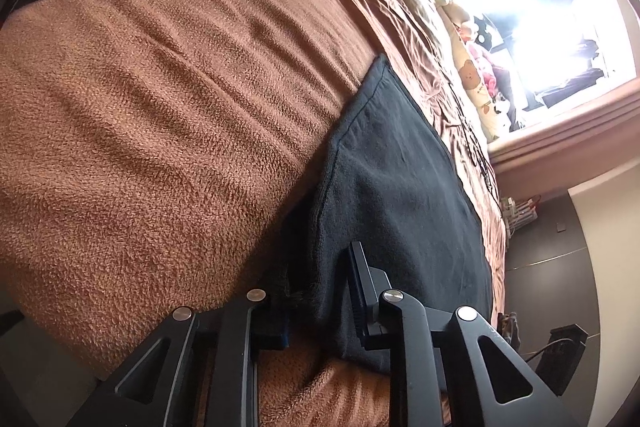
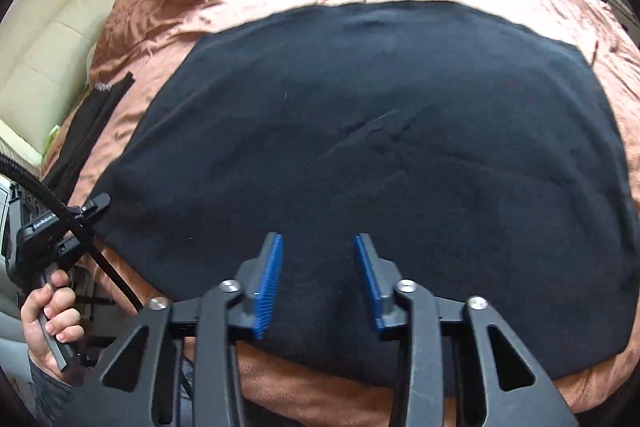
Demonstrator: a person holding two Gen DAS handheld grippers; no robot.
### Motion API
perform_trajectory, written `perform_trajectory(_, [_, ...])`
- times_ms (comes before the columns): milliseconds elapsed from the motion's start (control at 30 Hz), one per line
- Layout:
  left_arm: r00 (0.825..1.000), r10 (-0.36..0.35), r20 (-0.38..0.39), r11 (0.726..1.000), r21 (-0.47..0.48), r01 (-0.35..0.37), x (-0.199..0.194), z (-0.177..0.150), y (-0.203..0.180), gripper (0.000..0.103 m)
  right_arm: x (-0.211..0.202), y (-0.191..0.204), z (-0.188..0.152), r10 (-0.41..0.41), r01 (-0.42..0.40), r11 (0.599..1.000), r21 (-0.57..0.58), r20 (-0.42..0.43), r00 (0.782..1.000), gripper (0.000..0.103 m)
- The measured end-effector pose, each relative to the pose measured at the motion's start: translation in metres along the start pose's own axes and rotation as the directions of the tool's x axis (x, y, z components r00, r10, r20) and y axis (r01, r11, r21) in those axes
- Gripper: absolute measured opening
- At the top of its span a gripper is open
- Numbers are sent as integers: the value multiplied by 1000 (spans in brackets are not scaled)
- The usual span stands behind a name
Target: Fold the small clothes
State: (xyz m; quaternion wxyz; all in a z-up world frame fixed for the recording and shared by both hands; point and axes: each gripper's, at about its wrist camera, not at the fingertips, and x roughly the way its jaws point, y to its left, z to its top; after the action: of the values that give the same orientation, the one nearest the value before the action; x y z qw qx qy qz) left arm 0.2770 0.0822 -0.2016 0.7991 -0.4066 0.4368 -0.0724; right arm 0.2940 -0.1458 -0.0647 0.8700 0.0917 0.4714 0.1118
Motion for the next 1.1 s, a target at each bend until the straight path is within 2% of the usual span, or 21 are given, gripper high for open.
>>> perform_trajectory(133, [1000, -1, 7, 1000, -21, 2, -3, -2, 4, 20, 18, -1, 16, -26, 26, 1000, -7, -16, 1000, 12])
perform_trajectory(300, [1000, 15, 23, 999, -36, -14, -4, -4, 5, 19, 34, -6, 41, -11, 11, 1000, -2, -11, 1000, 9])
perform_trajectory(500, [999, 34, 31, 998, -55, -32, -4, -4, 2, 18, 53, -14, 64, -34, 32, 997, 72, 20, 999, 8])
perform_trajectory(633, [999, 24, 32, 997, -71, -21, -5, -4, 4, 17, 64, -16, 85, -53, 51, 996, 70, 28, 998, 8])
perform_trajectory(733, [999, 21, 33, 997, -78, -18, -6, -5, 6, 17, 71, -22, 103, -86, 84, 994, 76, 24, 996, 8])
perform_trajectory(967, [999, 3, 37, 993, -122, 2, -10, -7, 12, 15, 86, -36, 137, -68, 68, 991, 115, -3, 998, 7])
perform_trajectory(1100, [999, 3, 37, 991, -136, 2, -10, -7, 13, 15, 94, -40, 155, -99, 99, 987, 125, -6, 995, 6])
